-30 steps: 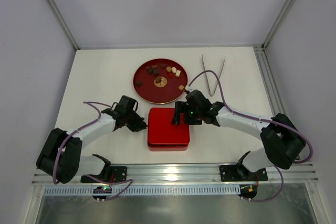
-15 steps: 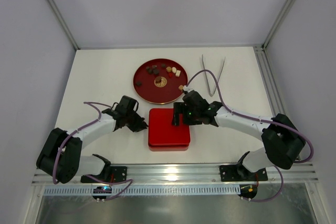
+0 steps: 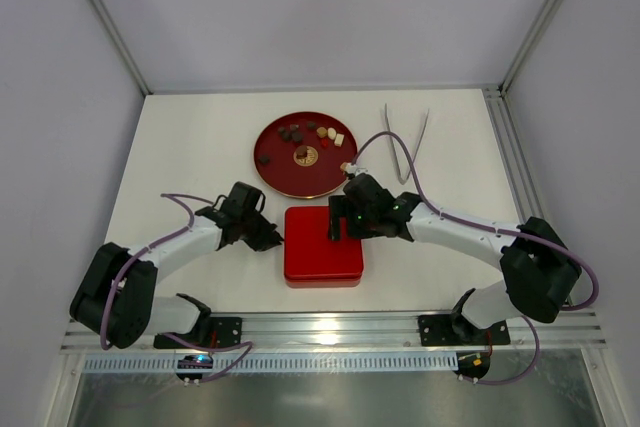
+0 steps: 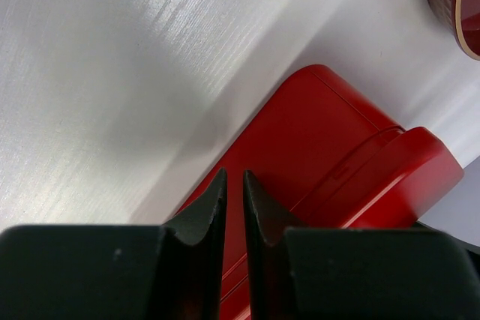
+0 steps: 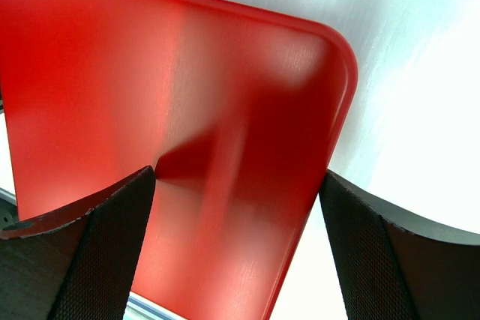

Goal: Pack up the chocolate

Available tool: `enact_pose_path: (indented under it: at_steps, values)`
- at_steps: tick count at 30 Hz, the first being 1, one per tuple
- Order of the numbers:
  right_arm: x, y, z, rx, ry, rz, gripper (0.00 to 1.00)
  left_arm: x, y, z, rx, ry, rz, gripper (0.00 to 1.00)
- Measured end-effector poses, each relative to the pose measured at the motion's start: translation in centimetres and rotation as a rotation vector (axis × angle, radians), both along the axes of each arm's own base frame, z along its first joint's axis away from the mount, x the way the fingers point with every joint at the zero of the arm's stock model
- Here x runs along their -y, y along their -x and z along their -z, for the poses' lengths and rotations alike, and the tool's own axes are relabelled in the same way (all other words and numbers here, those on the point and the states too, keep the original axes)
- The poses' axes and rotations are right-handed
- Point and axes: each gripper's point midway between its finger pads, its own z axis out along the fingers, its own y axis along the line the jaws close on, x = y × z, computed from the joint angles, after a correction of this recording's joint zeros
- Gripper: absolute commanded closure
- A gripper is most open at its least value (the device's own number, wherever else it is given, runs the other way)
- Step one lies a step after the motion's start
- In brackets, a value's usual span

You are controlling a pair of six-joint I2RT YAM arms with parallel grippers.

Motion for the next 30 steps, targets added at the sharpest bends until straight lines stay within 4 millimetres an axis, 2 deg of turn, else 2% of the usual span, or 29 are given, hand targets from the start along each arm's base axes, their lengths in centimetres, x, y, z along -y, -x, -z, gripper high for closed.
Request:
enact_pose_path:
  at_steps: [30]
  values:
    - [0.2, 1.3, -0.1, -0.024, 0.079, -0.069, 0.1, 0.3, -0.4, -0.3, 0.007, 0.006, -0.001, 0.87]
